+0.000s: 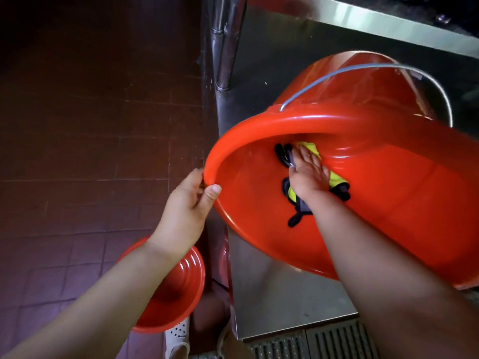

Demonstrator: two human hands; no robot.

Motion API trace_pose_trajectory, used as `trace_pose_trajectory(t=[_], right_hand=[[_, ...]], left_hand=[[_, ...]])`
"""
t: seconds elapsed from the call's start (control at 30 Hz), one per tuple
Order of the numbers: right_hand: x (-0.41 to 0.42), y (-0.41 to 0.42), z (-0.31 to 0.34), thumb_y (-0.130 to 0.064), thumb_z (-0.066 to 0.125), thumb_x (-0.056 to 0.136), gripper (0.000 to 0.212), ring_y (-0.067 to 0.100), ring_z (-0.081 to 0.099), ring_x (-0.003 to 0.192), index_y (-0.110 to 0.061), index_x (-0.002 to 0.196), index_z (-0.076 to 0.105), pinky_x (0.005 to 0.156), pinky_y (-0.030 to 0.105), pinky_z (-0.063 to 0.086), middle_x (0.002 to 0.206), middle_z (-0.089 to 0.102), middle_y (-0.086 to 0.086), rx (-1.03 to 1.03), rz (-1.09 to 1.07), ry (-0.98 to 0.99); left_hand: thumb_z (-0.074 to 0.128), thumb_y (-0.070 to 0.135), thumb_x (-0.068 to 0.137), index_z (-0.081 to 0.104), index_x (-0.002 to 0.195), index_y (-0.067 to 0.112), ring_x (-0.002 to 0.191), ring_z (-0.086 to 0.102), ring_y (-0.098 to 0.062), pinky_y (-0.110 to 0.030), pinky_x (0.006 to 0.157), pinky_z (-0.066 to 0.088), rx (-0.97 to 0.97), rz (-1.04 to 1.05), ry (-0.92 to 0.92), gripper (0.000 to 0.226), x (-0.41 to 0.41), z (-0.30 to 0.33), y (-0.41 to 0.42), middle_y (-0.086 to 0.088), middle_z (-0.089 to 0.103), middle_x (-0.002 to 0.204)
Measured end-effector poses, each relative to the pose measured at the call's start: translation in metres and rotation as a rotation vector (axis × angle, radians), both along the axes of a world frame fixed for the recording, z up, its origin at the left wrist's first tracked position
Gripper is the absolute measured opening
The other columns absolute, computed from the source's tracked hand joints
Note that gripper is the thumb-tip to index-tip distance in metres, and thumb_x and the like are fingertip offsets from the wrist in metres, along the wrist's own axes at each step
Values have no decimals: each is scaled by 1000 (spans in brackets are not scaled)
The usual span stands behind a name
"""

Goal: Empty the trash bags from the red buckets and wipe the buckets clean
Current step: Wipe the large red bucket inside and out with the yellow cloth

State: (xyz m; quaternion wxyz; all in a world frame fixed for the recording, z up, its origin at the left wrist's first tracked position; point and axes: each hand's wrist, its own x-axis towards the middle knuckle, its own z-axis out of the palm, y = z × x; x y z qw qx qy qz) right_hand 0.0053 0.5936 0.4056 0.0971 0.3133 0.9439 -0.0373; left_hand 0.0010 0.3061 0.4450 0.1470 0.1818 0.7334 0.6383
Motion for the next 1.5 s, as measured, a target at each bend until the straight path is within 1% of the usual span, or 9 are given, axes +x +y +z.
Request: trace_pose_trajectory(t=[0.13,0.27,0.33,0.53,0.73,0.93,1.13,1.33,1.5], right_hand=[[1,-10,3,-30,38,97,55,10,9,144,-35,148,19,112,36,11,158,7,-14,-46,-12,29],[31,-64,5,-31,41,96,55,11,11,144,-31,148,23,112,37,12,159,7,-10,-108,74,106],[59,-103,1,-33,41,95,55,11,11,144,-30,148,25,111,40,14,159,5,-9,-139,171,151],[98,-140,5,-35,32,92,63,8,0,145,-36,150,7,110,38,15,154,-14,-21,-280,336,222],[47,-66,5,-25,45,97,54,13,14,144,-25,148,27,112,34,15,159,7,-9,-222,237,150],[9,2,6,-27,40,98,56,12,8,145,-32,149,19,114,37,12,159,2,-14,-142,18,14],[8,-8,5,-27,39,97,56,12,9,145,-34,149,18,113,37,11,159,3,-13,-77,28,20],[62,-96,4,-29,42,96,57,12,11,144,-29,149,21,109,36,15,159,4,-8,-156,150,178],[107,-144,9,-32,31,94,67,7,-4,145,-47,142,-14,110,37,13,155,-14,-18,-289,308,289]], left_hand=[[50,13,94,48,108,23,99,60,-16,-45,94,50,43,-121,-357,17,22,-21,12,-10,62,108],[44,13,96,41,122,15,99,63,-5,-21,81,55,134,-119,-462,26,30,-27,19,-6,59,118],[41,8,97,41,123,10,94,64,-7,-22,78,56,172,-39,-472,26,31,-29,20,-10,59,113],[50,26,89,52,114,23,101,64,-9,-22,78,54,203,-20,-374,24,25,-28,13,9,64,105],[54,46,87,55,100,32,87,61,-28,-57,89,49,39,-35,-171,19,-3,-11,-3,-21,62,94],[48,43,91,47,87,32,59,50,9,-7,55,37,-148,-22,187,11,-15,8,-4,28,56,66],[60,10,89,34,116,15,89,68,-21,-44,86,53,-277,-107,-110,37,11,-21,11,-10,68,97],[59,11,89,32,110,29,87,66,-14,-29,78,48,-263,-67,-103,39,22,-31,14,13,64,86],[60,9,88,38,111,19,92,64,-21,-41,83,51,-234,-66,-57,34,24,-19,10,-2,65,95]])
